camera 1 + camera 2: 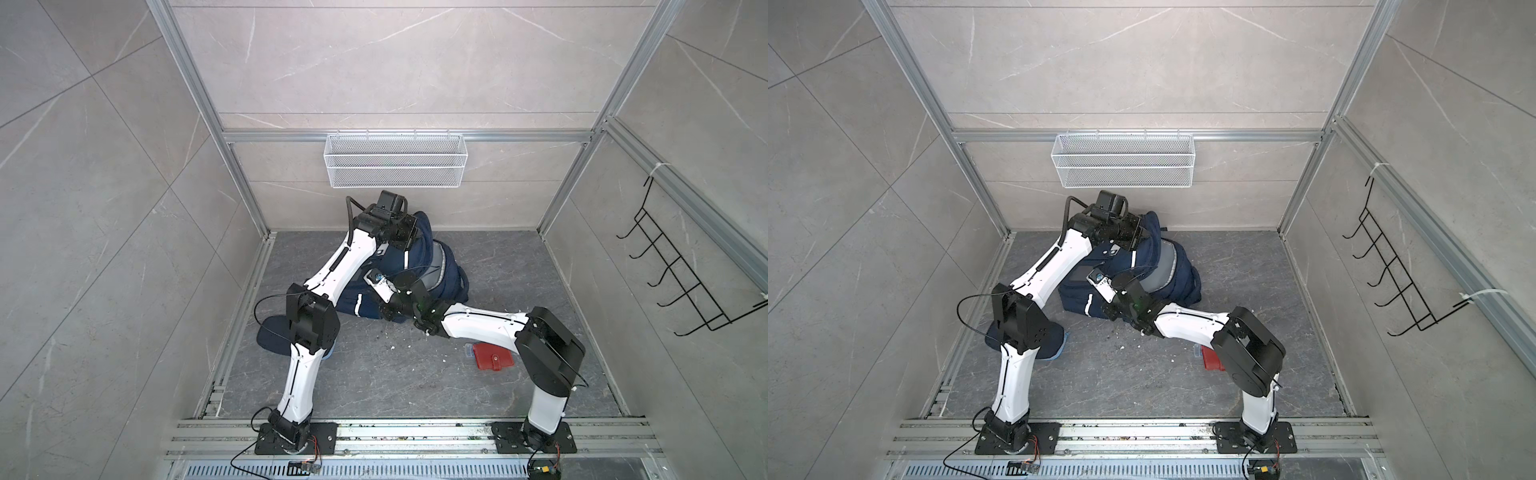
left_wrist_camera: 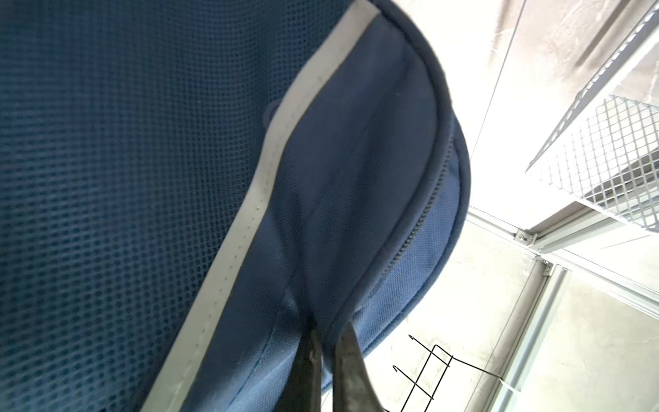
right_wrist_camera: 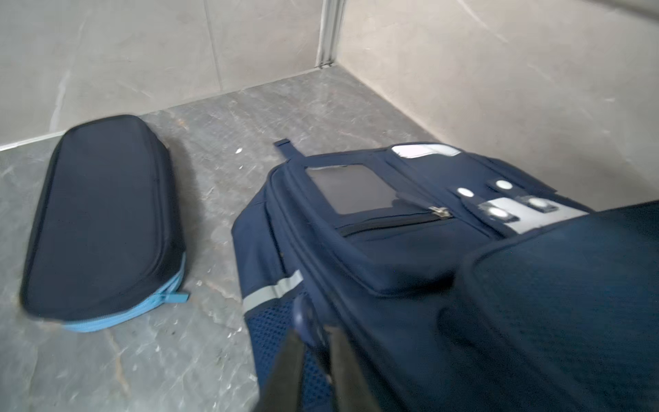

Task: Pack books, pencil case, and school supplies into a backpack
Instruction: Unzip the student bag at the center of the table.

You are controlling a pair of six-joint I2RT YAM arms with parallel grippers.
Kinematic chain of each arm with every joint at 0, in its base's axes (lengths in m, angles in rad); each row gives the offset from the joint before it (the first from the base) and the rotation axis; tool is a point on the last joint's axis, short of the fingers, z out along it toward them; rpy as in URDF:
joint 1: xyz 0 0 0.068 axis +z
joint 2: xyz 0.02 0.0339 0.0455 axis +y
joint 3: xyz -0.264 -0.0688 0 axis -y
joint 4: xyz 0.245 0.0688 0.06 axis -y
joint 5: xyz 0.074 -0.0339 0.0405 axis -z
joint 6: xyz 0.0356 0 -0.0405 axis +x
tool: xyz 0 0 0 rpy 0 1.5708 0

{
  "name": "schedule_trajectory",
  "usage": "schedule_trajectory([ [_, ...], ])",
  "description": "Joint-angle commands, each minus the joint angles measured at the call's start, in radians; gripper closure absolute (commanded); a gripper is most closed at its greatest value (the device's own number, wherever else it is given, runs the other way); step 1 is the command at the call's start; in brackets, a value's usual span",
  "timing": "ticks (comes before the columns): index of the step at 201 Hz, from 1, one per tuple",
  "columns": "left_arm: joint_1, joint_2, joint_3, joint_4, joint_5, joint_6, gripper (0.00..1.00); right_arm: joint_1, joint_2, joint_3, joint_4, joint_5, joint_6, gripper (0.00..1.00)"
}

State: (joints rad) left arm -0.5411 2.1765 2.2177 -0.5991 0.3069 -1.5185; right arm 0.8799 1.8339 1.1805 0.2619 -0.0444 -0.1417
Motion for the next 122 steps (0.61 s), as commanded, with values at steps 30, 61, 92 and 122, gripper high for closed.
schedule_trajectory([
  [30,0.039,-0.115,-0.145,0.36,0.043,0.206,1.0,0.061,-0.238,-0.183,-0.146,-0.062,0.096,0.38],
  [61,0.065,-0.106,-0.248,0.413,0.1,0.284,1.0,0.022,-0.466,-0.234,-0.373,0.041,0.151,0.33],
  [92,0.067,-0.049,-0.224,0.326,0.127,0.438,1.0,-0.047,-0.638,-0.197,-0.609,0.134,0.274,0.28],
  [122,0.051,0.008,-0.226,0.291,0.124,0.52,1.0,-0.133,-0.613,-0.049,-0.802,0.201,0.362,0.26],
])
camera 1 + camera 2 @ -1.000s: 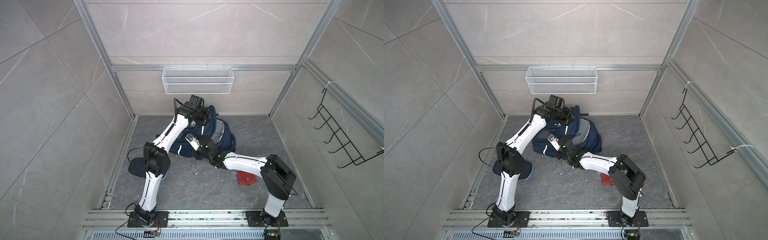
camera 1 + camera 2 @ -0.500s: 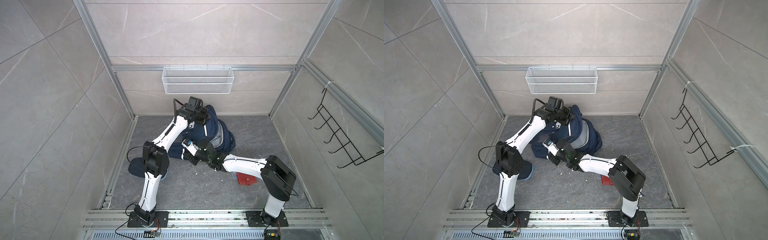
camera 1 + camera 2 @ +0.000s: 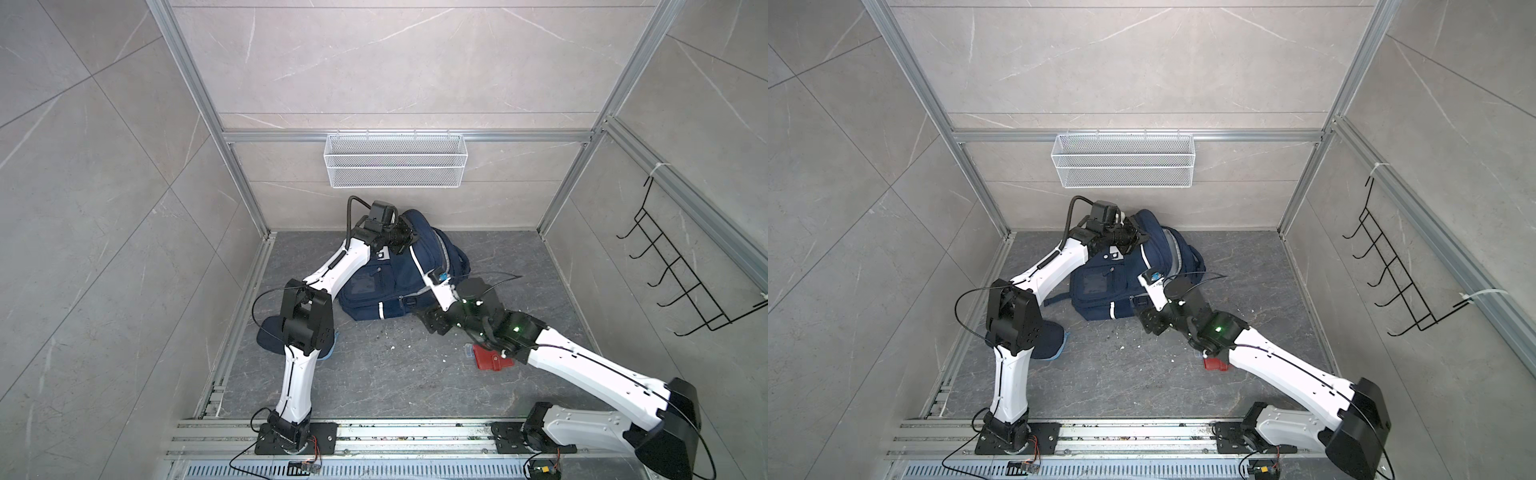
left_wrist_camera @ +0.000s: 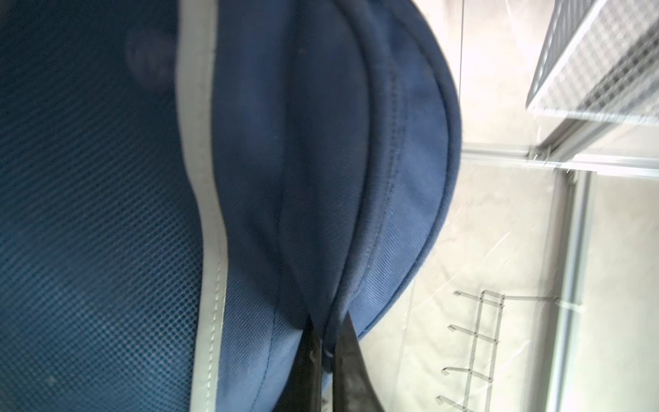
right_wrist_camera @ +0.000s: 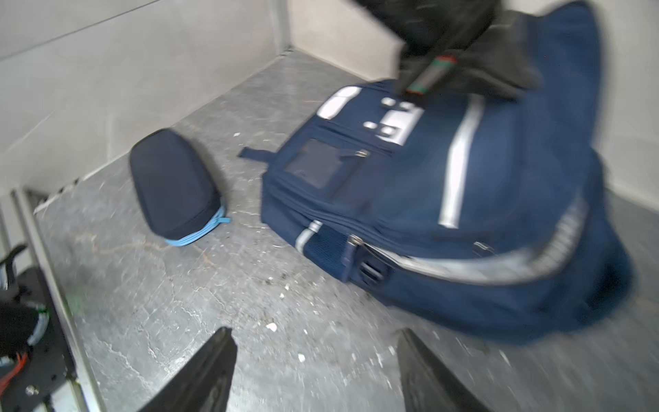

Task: Pack books, pencil case, and school supplies into a backpack
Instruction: Unzip the student bag at the center of the table, then pick up the pencil pouch from the middle-left of the table.

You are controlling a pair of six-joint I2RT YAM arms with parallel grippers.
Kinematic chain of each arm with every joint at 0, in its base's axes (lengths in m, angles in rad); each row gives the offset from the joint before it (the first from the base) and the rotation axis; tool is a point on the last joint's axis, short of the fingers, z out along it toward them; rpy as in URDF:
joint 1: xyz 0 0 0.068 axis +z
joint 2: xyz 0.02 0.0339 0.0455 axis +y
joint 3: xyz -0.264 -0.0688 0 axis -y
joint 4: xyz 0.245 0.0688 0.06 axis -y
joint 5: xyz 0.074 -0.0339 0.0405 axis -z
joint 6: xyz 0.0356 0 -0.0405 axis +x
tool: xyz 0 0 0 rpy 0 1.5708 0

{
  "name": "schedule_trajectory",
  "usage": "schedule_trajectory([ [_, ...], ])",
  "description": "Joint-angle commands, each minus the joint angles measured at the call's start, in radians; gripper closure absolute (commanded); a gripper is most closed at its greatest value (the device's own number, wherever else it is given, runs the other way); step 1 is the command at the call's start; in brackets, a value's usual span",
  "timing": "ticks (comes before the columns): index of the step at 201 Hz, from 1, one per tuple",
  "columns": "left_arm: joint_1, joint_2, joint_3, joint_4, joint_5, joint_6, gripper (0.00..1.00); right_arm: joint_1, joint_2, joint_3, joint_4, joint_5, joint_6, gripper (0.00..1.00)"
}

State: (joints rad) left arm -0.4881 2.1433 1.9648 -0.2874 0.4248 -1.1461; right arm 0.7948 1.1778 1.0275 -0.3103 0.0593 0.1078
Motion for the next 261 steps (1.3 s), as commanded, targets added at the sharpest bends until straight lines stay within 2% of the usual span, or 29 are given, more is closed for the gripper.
schedule_trajectory([
  [1,-0.003,0.043,0.027,-0.022,0.006,0.151,1.0,-0.051,0.047,0.109,-0.238,0.1,0.115,0.26],
  [38,-0.047,0.101,0.077,-0.127,-0.01,0.257,1.0,-0.226,0.179,0.302,-0.431,0.179,0.287,0.26],
  [53,-0.06,0.118,0.091,-0.168,-0.015,0.286,1.0,-0.289,0.193,0.328,-0.44,0.158,0.351,0.26],
  [70,-0.066,0.125,0.098,-0.206,-0.011,0.313,1.0,-0.309,0.21,0.354,-0.426,0.146,0.367,0.25],
  [84,-0.066,0.115,0.11,-0.249,-0.014,0.357,0.87,-0.31,0.242,0.393,-0.432,0.134,0.357,0.24],
  [98,-0.066,0.087,0.121,-0.307,-0.024,0.413,0.67,-0.31,0.274,0.429,-0.437,0.104,0.33,0.21],
  [125,-0.066,-0.05,0.066,-0.417,-0.066,0.522,0.41,-0.31,0.311,0.461,-0.425,0.075,0.285,0.13],
  [145,-0.065,-0.212,-0.049,-0.481,-0.102,0.563,0.28,-0.308,0.335,0.481,-0.419,0.053,0.262,0.01],
  [166,-0.041,-0.384,-0.217,-0.589,-0.16,0.572,0.21,-0.289,0.363,0.497,-0.409,0.038,0.237,0.0],
  [181,0.011,-0.503,-0.369,-0.646,-0.183,0.555,0.19,-0.266,0.393,0.514,-0.406,0.033,0.212,0.0],
  [204,0.142,-0.684,-0.585,-0.702,-0.225,0.54,0.15,-0.206,0.449,0.569,-0.404,0.019,0.154,0.0],
  [221,0.266,-0.801,-0.696,-0.741,-0.259,0.519,0.15,-0.162,0.506,0.636,-0.414,-0.015,0.106,0.0],
  [238,0.4,-0.898,-0.795,-0.758,-0.273,0.485,0.09,-0.127,0.567,0.705,-0.43,-0.068,0.073,0.0],
  [261,0.557,-0.973,-0.905,-0.745,-0.267,0.427,0.09,-0.105,0.627,0.762,-0.443,-0.129,0.066,0.0],
])
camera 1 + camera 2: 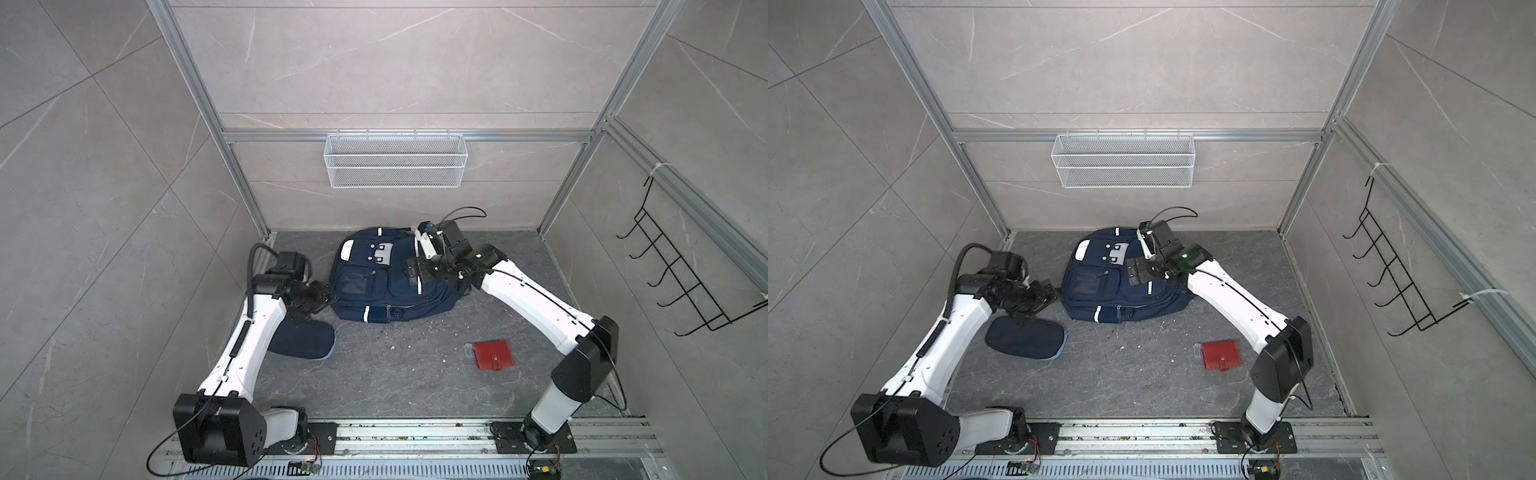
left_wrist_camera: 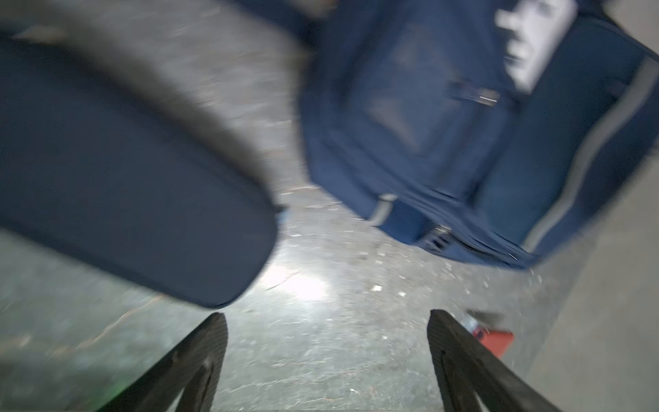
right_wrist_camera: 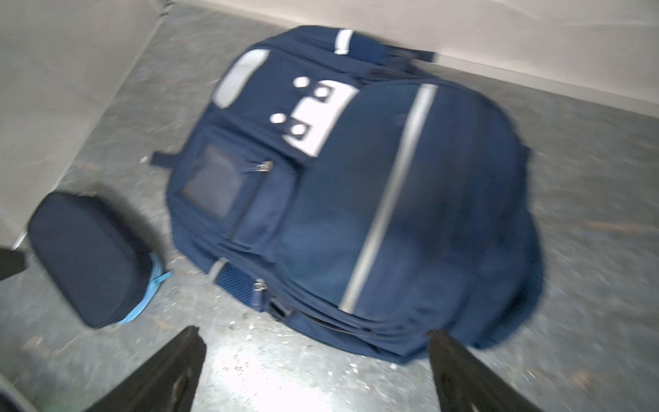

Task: Pack books, pencil case, and school supplies into a backpack
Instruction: Pick up the pencil pouch from the middle-left of the table.

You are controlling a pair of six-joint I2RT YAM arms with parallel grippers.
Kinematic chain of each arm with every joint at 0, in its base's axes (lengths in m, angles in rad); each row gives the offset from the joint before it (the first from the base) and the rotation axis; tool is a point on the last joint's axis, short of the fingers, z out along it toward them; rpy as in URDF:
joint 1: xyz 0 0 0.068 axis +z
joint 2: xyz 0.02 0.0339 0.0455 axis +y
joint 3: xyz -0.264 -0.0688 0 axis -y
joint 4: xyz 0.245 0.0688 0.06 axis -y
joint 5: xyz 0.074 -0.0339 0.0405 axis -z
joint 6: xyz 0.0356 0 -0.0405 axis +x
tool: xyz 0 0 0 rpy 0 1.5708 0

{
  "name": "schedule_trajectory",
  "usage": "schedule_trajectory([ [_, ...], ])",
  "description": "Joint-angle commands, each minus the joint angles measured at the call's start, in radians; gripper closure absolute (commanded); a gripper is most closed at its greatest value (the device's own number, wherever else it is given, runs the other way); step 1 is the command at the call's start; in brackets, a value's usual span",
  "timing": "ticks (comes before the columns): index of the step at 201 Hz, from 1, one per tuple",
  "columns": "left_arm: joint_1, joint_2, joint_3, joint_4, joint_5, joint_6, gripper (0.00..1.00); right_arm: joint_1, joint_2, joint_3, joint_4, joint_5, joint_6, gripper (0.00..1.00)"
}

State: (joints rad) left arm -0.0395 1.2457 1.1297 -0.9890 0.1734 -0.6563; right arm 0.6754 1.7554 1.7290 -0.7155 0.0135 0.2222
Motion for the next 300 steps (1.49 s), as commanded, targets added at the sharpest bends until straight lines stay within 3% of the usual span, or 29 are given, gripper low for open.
schedule_trajectory([
  [1,0.116,-0.077,-0.075,-0.042,-0.015,-0.065,0.09,0.014,0.052,0.062,-0.038,-0.086,-0.048,0.0],
  [28,0.201,-0.098,-0.179,0.035,-0.041,-0.191,0.09,0.019,0.073,0.058,-0.02,-0.128,-0.038,0.0],
  [67,0.202,-0.076,-0.295,0.166,-0.117,-0.37,0.09,0.019,0.079,0.056,-0.003,-0.147,-0.044,0.0],
  [115,0.206,0.037,-0.367,0.27,-0.105,-0.395,0.11,0.019,0.073,0.057,0.007,-0.142,-0.041,0.0],
  [135,0.207,0.067,-0.398,0.321,-0.108,-0.406,0.23,0.019,0.073,0.052,0.005,-0.139,-0.039,0.0],
  [151,0.207,0.106,-0.401,0.34,-0.106,-0.399,0.25,0.019,0.074,0.053,0.002,-0.137,-0.038,0.0],
  [171,0.206,0.129,-0.418,0.389,-0.103,-0.386,0.36,0.019,0.079,0.059,0.001,-0.135,-0.033,0.0],
  [217,0.205,0.087,-0.395,0.369,-0.143,-0.325,1.0,0.017,0.092,0.091,-0.013,-0.124,-0.027,0.0],
  [244,0.205,-0.032,-0.342,0.294,-0.202,-0.255,1.0,0.007,0.105,0.14,-0.047,-0.145,-0.002,0.0],
  [265,0.201,-0.122,-0.287,0.296,-0.22,-0.162,1.0,-0.035,0.125,0.205,-0.082,-0.242,0.076,0.0],
  [300,0.115,-0.18,-0.188,0.432,-0.072,0.07,1.0,-0.098,0.163,0.294,-0.059,-0.479,0.222,0.0],
])
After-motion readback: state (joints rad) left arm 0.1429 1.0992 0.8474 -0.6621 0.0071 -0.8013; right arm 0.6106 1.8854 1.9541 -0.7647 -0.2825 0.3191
